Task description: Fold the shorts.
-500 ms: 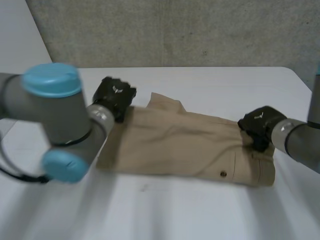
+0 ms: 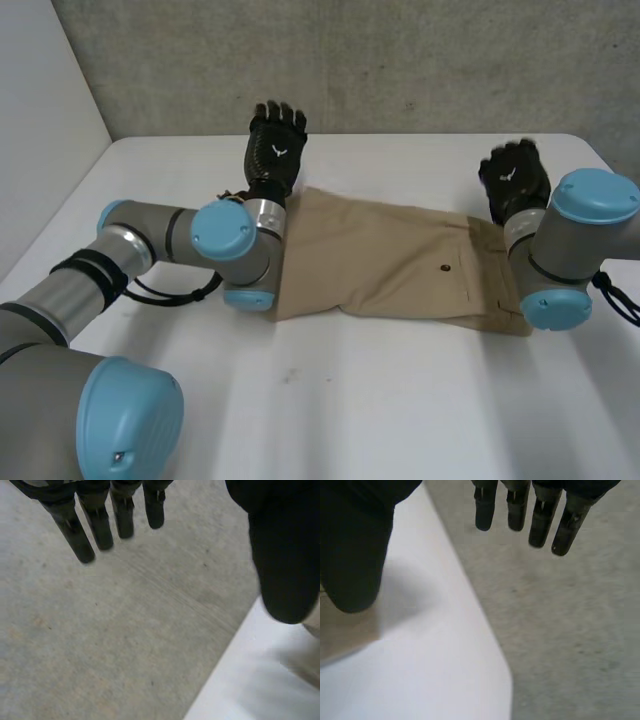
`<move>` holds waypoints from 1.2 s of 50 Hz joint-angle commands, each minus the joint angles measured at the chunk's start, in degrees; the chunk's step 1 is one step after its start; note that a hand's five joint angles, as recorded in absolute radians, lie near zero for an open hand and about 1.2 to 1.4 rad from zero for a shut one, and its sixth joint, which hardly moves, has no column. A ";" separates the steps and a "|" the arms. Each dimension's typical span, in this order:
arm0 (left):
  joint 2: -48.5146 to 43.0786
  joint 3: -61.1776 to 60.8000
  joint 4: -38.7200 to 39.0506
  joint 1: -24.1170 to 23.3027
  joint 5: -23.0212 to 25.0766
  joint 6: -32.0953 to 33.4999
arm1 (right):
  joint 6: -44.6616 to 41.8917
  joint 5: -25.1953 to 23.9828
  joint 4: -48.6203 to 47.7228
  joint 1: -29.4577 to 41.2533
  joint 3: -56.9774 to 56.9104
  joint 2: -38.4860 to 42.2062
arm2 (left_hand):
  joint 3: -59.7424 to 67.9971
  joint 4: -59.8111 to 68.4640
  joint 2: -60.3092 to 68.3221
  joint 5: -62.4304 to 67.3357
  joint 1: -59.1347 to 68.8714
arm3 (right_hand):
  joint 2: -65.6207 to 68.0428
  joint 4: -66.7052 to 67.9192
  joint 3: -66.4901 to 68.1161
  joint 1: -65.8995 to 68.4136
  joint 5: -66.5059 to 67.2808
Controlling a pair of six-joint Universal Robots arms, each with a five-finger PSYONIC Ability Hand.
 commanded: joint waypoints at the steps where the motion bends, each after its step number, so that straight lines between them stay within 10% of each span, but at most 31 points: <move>1: 7.50 -13.30 11.64 -1.40 -1.25 -0.55 | 7.79 1.52 -3.89 -0.51 3.51 -9.79 | -21.76 -21.60 -20.30 -20.98 -14.58 | -8.78 -10.09 -9.50 -5.86 -11.15; 18: 42.48 -52.85 4.44 -1.14 -3.27 -12.49 | 31.69 -13.33 29.58 -5.95 18.96 -28.08 | -21.76 -21.60 -20.30 -20.98 -14.58 | -3.16 -4.47 -3.88 -0.24 -5.53; 30: 55.06 -71.93 -3.30 0.18 -3.44 -26.12 | 33.55 -15.19 14.14 -8.86 35.41 -28.09 | -21.76 -21.60 -20.30 -20.98 -14.58 | 9.80 8.49 9.08 12.72 7.43; 36: 56.03 -76.16 -2.86 0.36 -3.53 -26.74 | 32.94 -14.22 10.44 -9.04 35.68 -22.82 | -21.76 -21.60 -20.30 -20.98 -14.58 | 13.83 12.52 13.11 16.75 11.46; 44: 55.94 -76.51 -2.77 1.59 -3.62 -26.74 | 27.67 -12.99 7.36 -10.88 34.98 -20.44 | -21.76 -21.60 -20.30 -20.98 -14.58 | 61.19 59.88 60.47 64.11 58.82; 60: 57.00 -76.77 -3.30 2.12 -3.62 -26.74 | 5.55 -12.90 15.70 -18.35 27.26 -27.02 | -21.76 -21.60 -20.30 -20.98 -14.58 | 61.22 59.91 60.50 64.14 58.85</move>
